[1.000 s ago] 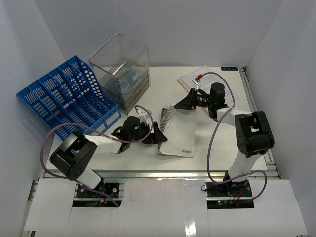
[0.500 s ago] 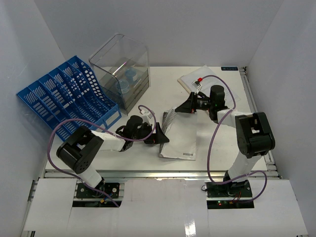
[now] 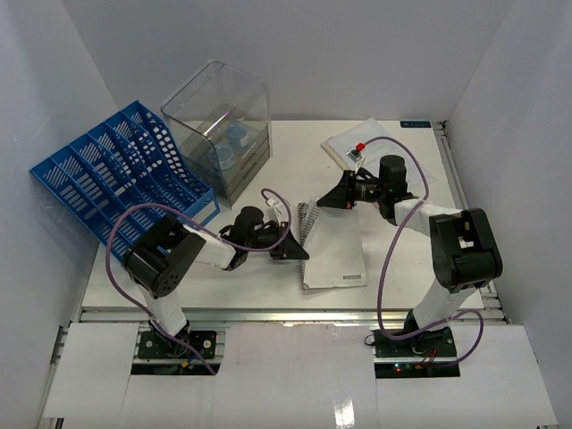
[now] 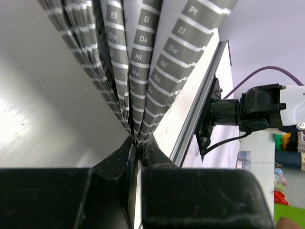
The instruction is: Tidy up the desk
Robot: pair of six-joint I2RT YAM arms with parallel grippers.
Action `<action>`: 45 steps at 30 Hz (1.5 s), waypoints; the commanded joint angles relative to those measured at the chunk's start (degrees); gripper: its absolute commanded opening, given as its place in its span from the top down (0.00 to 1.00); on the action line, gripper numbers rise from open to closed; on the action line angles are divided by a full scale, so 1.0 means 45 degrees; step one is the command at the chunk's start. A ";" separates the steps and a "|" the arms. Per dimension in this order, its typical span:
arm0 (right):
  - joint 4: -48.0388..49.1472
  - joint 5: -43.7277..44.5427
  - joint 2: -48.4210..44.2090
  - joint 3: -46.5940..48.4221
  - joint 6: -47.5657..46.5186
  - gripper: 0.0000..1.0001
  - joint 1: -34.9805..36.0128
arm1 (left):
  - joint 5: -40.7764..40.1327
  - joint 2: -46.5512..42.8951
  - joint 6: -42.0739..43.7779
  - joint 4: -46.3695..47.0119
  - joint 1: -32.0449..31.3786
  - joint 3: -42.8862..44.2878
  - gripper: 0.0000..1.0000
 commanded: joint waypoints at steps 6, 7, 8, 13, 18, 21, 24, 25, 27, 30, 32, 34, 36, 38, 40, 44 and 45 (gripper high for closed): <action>-0.2518 0.0464 0.0277 0.0922 -0.2972 0.80 0.0282 | 0.0611 -0.1268 0.0359 0.1766 -0.0061 -0.0318 1.00; -0.3199 0.0605 0.0339 0.1048 -0.3302 0.68 0.0282 | 0.0472 -0.1377 0.0453 0.1535 -0.0045 -0.0334 1.00; -0.3663 0.0900 0.0399 0.1234 -0.3657 0.42 0.0282 | 0.0348 -0.1569 0.0658 0.1336 -0.0043 -0.0361 1.00; -0.5322 0.1915 0.0372 0.1774 -0.5460 0.10 0.0088 | -0.0400 -0.2488 0.1542 0.0087 -0.0042 -0.0706 1.00; -0.6096 0.3538 -0.1096 0.1319 -0.7722 0.10 -0.0372 | -0.1576 -0.3734 0.2829 -0.1615 -0.0058 -0.1109 1.00; -0.5445 0.4730 -0.2396 0.0374 -0.9289 0.10 -0.0618 | -0.2130 -0.4257 0.3427 -0.2253 -0.0099 -0.1263 1.00; -0.5173 0.1854 -0.2178 -0.0329 -0.9787 0.10 -0.1579 | -0.2456 -0.4913 0.3923 -0.2655 -0.0137 -0.1470 1.00; -0.5509 0.0127 -0.1767 -0.0267 -1.0101 0.10 -0.1872 | -0.2502 -0.5139 0.4050 -0.2745 -0.0149 -0.1544 1.00; -0.6364 -0.2558 -0.0933 0.0079 -1.0543 0.10 -0.2191 | -0.2543 -0.5668 0.4234 -0.2826 -0.0160 -0.1715 1.00; -1.1347 -0.4180 0.0480 0.2189 -1.4235 0.10 -0.2028 | -0.2697 -0.6517 0.4433 -0.2961 -0.0160 -0.1972 1.00; -1.2281 -0.4422 0.0823 0.2355 -1.5516 0.10 -0.1965 | -0.2776 -0.6996 0.4571 -0.3083 -0.0179 -0.2086 1.00; -1.2319 -0.4436 0.0821 0.2352 -1.5792 0.10 -0.1936 | -0.2845 -0.7308 0.4706 -0.3254 -0.0179 -0.2123 1.00; -1.2354 -0.4391 0.0860 0.2392 -1.6025 0.10 -0.1801 | -0.2891 -0.7617 0.4882 -0.3395 -0.0179 -0.2134 1.00; -1.2586 -0.4443 0.1012 0.2697 -1.6397 0.10 -0.1550 | -0.2829 -0.7698 0.4944 -0.3461 -0.0179 -0.2106 1.00; -1.3007 -0.4496 0.1185 0.2987 -1.6668 0.10 -0.1215 | -0.2749 -0.7689 0.4980 -0.3508 -0.0179 -0.2052 1.00; -1.3101 -0.4264 0.1440 0.3454 -1.6785 0.07 -0.0260 | -0.2622 -0.7655 0.4959 -0.3487 -0.0199 -0.1879 1.00; -1.3102 -0.4257 0.1490 0.3615 -1.6787 0.06 -0.0025 | -0.2623 -0.7670 0.4945 -0.3474 -0.0199 -0.1821 1.00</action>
